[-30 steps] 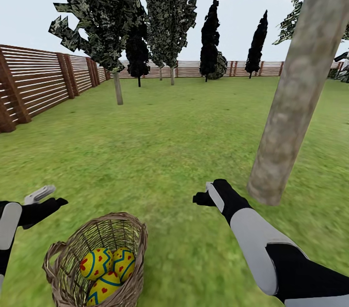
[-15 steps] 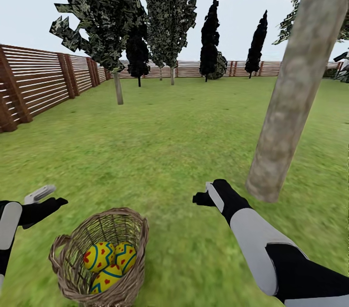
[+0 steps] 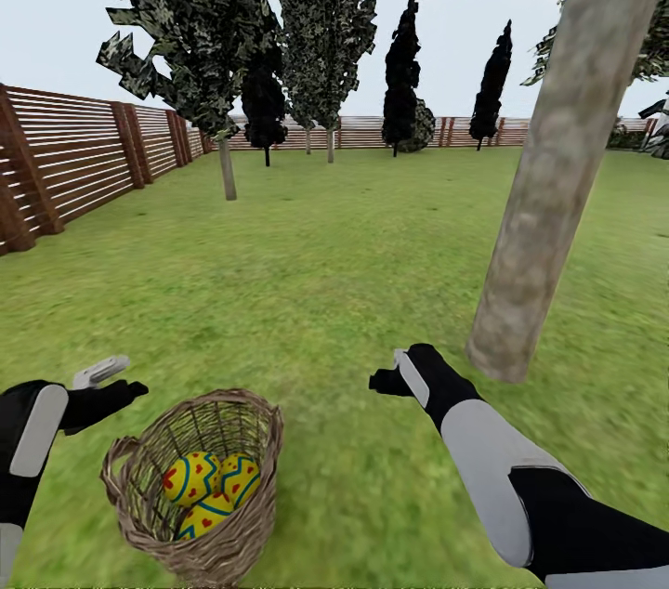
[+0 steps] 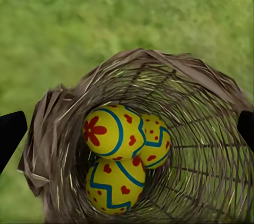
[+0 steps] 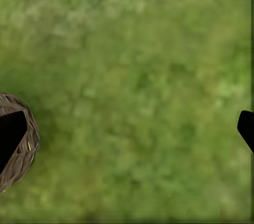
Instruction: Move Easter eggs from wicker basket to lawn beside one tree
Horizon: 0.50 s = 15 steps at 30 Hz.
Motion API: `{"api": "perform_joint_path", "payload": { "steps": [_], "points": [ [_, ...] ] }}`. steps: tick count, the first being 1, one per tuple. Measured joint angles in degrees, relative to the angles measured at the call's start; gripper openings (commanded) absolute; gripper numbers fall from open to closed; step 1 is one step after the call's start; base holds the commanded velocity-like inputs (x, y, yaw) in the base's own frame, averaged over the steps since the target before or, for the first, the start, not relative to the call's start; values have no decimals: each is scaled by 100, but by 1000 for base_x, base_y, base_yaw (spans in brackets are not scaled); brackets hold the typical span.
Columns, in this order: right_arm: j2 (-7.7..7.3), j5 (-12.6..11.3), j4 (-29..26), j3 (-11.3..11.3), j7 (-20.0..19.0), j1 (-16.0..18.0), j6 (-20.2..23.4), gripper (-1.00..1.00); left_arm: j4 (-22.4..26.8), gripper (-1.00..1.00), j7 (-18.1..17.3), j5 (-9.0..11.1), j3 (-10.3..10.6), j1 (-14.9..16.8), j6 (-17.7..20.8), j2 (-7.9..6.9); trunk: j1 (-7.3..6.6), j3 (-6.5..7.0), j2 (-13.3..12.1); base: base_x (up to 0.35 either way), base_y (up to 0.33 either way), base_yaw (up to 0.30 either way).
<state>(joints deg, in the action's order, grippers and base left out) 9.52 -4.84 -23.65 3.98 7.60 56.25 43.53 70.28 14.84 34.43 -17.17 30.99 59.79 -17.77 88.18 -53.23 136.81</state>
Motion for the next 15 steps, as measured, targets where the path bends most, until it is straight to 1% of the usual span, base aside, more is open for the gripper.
{"api": "perform_joint_path", "payload": {
  "steps": [1,4,15],
  "points": [
    [0,0,0,0,0,1,0,100,-3,100,0,2,58,0,0,1,0,0,0,-34,-42,0],
    [-4,0,0,0,-1,0,0,100,-8,100,1,-1,120,0,1,2,-1,0,0,-19,-24,0],
    [-2,0,0,-1,-1,-1,0,100,-12,100,-1,-4,186,1,1,12,-1,0,0,-4,-5,0]
  ]
}}
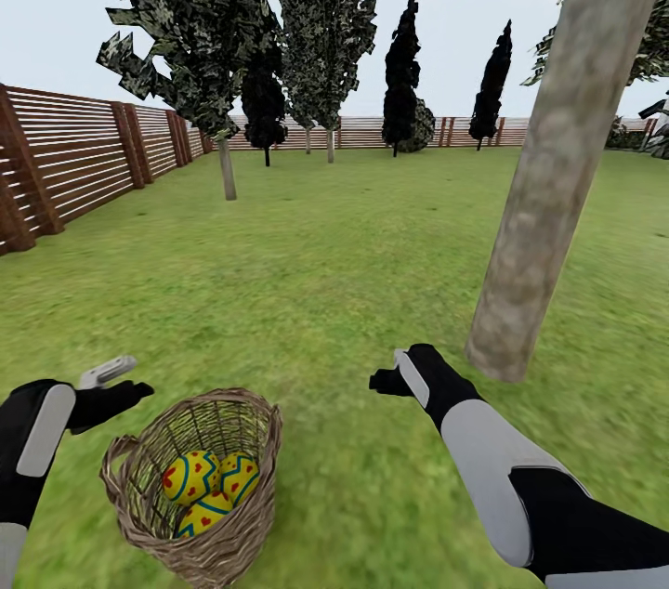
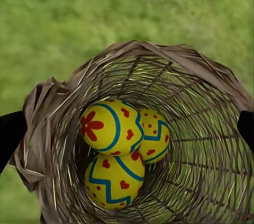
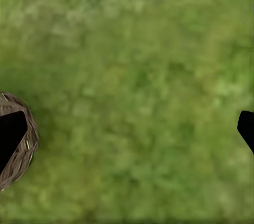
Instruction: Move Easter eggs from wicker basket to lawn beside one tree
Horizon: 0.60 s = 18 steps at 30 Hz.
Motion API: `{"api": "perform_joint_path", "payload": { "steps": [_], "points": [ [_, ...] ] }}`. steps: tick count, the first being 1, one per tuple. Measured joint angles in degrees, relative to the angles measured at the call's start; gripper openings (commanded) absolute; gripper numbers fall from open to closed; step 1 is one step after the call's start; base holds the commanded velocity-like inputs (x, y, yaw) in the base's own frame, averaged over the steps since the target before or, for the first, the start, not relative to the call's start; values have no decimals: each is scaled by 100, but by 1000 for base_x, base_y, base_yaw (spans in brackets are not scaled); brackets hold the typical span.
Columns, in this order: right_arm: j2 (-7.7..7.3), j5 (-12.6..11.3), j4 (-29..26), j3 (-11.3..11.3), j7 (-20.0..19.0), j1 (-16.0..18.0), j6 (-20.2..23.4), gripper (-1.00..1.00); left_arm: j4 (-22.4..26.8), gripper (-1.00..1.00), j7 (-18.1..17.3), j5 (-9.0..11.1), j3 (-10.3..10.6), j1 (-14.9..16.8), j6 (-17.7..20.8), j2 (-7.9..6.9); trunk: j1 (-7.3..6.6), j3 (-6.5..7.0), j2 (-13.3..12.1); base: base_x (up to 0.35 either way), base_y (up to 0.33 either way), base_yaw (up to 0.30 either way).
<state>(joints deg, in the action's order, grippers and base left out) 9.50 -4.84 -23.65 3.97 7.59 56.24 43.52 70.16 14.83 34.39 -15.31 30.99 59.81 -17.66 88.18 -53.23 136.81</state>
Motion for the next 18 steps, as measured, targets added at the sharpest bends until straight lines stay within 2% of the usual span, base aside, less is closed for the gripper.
{"api": "perform_joint_path", "payload": {
  "steps": [4,9,18],
  "points": [
    [-1,0,0,0,0,0,0,100,-8,100,-31,6,140,6,0,12,0,0,0,0,0,0],
    [-2,0,0,0,0,1,0,100,-65,100,-53,24,424,14,0,20,0,0,0,0,0,0],
    [2,0,0,0,0,0,0,100,-358,100,-67,32,544,41,0,33,0,0,0,0,0,0]
  ]
}}
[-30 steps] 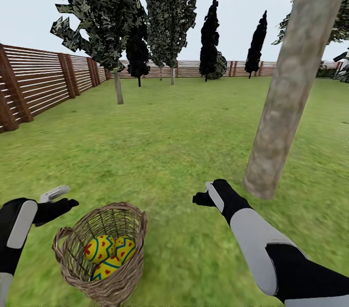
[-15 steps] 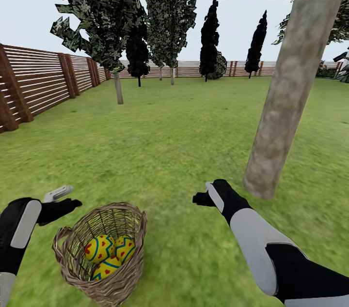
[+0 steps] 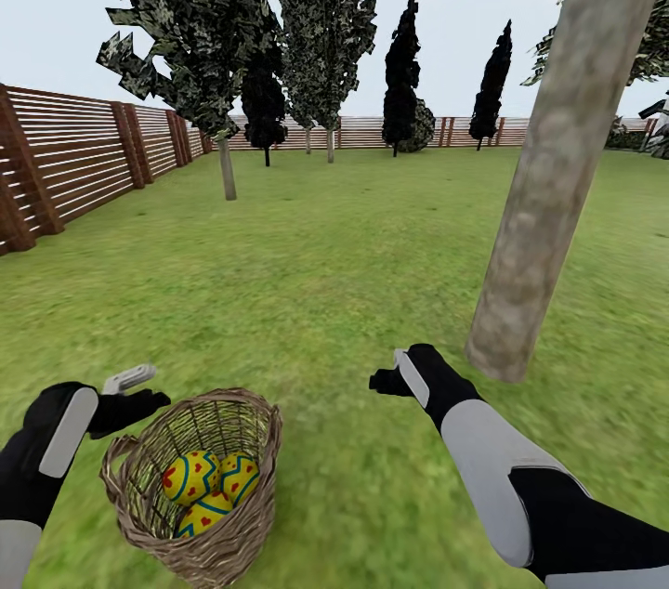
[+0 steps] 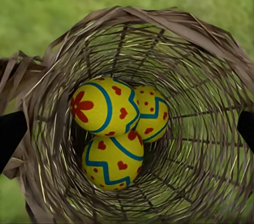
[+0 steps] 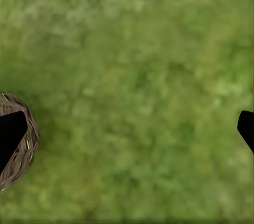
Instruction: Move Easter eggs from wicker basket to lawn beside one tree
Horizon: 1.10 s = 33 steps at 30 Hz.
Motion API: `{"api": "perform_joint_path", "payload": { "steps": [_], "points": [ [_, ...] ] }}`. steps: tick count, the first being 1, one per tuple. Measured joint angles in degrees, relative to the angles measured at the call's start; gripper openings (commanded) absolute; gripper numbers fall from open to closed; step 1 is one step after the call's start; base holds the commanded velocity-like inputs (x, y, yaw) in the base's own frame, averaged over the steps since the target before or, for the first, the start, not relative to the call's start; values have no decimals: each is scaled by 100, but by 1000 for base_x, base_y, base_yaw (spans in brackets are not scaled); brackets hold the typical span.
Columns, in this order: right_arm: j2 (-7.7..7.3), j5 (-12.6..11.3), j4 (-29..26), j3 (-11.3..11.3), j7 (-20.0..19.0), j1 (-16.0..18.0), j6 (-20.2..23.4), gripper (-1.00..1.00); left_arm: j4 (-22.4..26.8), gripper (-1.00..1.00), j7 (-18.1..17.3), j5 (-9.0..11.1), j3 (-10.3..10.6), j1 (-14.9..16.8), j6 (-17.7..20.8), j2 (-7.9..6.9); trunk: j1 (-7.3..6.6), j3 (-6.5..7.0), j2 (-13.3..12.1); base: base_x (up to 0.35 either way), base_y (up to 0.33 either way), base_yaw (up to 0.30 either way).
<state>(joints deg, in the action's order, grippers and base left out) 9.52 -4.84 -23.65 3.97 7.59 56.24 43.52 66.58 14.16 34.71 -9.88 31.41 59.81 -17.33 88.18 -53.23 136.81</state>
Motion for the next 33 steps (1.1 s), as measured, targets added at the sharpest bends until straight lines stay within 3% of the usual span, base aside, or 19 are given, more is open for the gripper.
{"api": "perform_joint_path", "payload": {
  "steps": [8,18,25,29,33],
  "points": [
    [0,0,0,-7,0,1,0,100,-43,100,-132,3,21,3,-1,2,0,0,0,0,0,0],
    [-6,0,-4,2,-2,-2,0,100,-132,100,-281,2,320,7,-1,5,0,0,0,0,0,0],
    [-8,0,-8,0,-2,-1,0,100,-987,100,-269,-17,406,481,-1,75,0,0,0,0,0,0],
    [-8,0,-9,0,-1,-1,0,100,-1205,100,-261,-37,457,580,-1,134,0,0,0,0,0,0],
    [-8,0,-9,0,-1,-2,0,100,-1282,100,-258,-39,790,611,-1,153,0,0,0,0,0,0]
  ]
}}
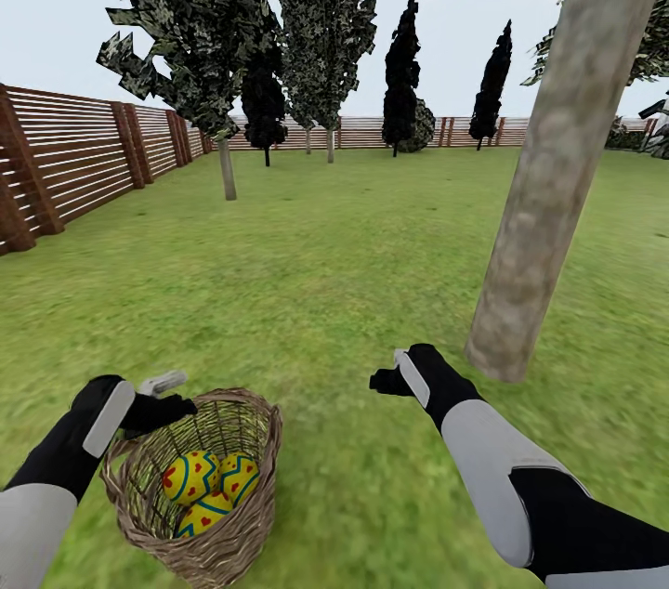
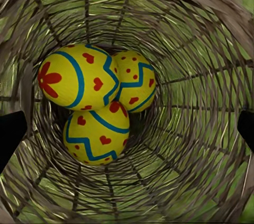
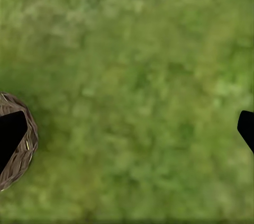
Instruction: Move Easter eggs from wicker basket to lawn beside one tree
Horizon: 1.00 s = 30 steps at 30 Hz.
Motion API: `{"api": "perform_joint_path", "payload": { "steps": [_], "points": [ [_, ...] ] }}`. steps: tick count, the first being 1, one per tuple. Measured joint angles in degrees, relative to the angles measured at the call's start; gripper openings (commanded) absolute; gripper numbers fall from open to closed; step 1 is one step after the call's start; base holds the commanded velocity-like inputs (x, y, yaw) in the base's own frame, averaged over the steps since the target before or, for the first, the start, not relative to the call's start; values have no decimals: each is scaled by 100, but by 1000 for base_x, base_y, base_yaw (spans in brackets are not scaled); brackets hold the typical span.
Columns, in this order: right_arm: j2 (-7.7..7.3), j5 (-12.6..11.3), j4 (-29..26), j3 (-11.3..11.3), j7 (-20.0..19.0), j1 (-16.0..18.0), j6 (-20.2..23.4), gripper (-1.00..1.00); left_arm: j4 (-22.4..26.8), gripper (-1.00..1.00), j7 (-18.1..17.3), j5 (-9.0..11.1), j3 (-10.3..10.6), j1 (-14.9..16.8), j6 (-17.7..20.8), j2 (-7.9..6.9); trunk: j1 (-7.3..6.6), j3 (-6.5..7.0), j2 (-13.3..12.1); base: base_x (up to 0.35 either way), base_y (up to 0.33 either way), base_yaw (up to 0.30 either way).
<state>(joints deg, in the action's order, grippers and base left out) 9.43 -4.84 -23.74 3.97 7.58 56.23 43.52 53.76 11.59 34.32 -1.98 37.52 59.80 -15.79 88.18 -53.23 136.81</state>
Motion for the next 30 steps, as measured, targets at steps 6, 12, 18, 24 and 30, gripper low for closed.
{"api": "perform_joint_path", "payload": {
  "steps": [6,12,18,24,30],
  "points": [
    [1,0,0,0,-1,0,0,100,-52,100,-7,5,346,13,-30,18,0,0,0,0,0,0],
    [2,-1,0,0,-3,0,0,100,-67,100,-10,1,410,15,-89,21,0,0,0,0,0,0],
    [4,0,5,-6,-7,0,0,100,-71,100,-15,-2,436,15,-331,22,0,0,0,0,0,0],
    [8,0,6,-9,-8,0,0,100,-73,100,-13,-10,444,15,-537,22,0,0,0,0,0,0],
    [7,0,7,-9,-6,0,0,100,-374,100,-12,-7,471,36,-768,110,0,0,0,0,0,0]
  ]
}}
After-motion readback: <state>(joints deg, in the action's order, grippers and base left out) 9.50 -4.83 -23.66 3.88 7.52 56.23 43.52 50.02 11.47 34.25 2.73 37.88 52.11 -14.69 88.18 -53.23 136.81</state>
